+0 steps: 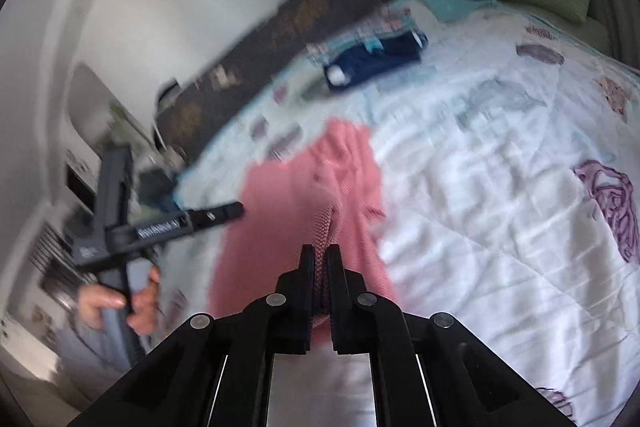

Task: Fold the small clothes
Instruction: 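Lay the sweater flat with the left gripper while the right gripper holds its edge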

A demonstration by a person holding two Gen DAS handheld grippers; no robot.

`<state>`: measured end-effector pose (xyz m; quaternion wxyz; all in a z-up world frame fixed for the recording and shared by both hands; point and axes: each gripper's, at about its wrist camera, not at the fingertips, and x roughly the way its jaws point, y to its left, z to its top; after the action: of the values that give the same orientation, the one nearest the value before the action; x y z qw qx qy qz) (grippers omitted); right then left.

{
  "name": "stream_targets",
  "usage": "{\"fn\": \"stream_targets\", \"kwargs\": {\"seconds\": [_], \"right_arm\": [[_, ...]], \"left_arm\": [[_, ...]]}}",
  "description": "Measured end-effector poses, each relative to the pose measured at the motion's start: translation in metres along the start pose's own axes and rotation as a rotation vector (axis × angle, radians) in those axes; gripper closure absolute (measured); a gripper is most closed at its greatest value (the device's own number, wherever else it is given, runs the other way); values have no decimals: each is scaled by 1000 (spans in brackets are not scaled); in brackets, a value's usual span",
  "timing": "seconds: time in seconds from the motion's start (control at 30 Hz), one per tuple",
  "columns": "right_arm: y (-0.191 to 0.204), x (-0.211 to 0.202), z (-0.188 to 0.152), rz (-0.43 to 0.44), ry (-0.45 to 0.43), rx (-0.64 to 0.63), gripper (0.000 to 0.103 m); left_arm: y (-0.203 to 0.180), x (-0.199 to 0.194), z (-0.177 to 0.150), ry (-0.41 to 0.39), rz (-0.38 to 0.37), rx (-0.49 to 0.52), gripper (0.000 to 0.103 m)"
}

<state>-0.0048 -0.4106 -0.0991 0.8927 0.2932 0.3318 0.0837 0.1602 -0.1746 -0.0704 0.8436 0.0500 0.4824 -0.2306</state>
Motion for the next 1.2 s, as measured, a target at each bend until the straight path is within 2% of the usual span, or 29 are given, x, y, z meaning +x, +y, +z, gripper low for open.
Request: {"fn": "stream_targets", "kwargs": {"seconds": [0.07, 0.13, 0.23, 0.3, 0.37, 0.43, 0.47, 0.53, 0.6, 0.67, 0.77, 0.87, 0.93, 0.97, 1.0, 1.03, 1.07, 1.1, 1.17, 1.2], "right_arm": [[-13, 14, -9, -28, 78, 40, 98], [-20, 21, -19, -34, 117, 51, 98], [-23, 11, -20, -14, 123, 57, 93], [-24, -2, -10, -38, 88, 46, 86], [-20, -10, 4, -62, 47, 14, 86], [-14, -7, 24, 4, 47, 1, 81], [-10, -4, 31, 43, 54, -6, 80], [0, 5, 49, 78, 50, -37, 80], [11, 23, 70, 23, 49, -111, 80], [14, 49, 87, 5, 95, -147, 80], [10, 86, 100, 57, 171, -123, 75], [14, 113, 108, 18, 184, -142, 75], [17, 127, 114, 4, 186, -166, 71], [18, 134, 117, 1, 186, -169, 63], [18, 141, 120, -2, 186, -165, 61], [19, 147, 123, -5, 183, -164, 63], [22, 151, 125, -21, 173, -179, 86], [25, 151, 126, -37, 163, -200, 99], [27, 146, 130, -54, 130, -212, 99], [29, 140, 135, -68, 84, -228, 99]], "left_arm": [[-3, 12, -9, 16, 44, 39, 43], [-8, 14, -19, -20, 76, 90, 41], [-7, 12, -22, -25, 82, 103, 40], [-2, 9, -20, -17, 66, 73, 40], [-1, 2, -19, -21, 38, 43, 40], [-10, -2, -21, -40, 7, 71, 40], [-19, -2, -23, -43, -17, 121, 40], [-31, 1, -28, -47, 15, 191, 39], [-38, 5, -34, -62, 54, 238, 38], [-33, 6, -34, -71, 35, 217, 36], [-22, 7, -33, -68, -15, 191, 33], [-20, 8, -35, -75, -29, 199, 29], [-20, 10, -35, -80, -30, 212, 28], [-20, 11, -35, -79, -35, 215, 27], [-19, 11, -35, -78, -39, 215, 27], [-18, 11, -34, -73, -48, 215, 27], [-17, 11, -33, -70, -54, 214, 27], [-17, 11, -33, -68, -57, 216, 27], [-17, 10, -33, -68, -59, 228, 27], [-17, 9, -33, -71, -61, 230, 27]]}}
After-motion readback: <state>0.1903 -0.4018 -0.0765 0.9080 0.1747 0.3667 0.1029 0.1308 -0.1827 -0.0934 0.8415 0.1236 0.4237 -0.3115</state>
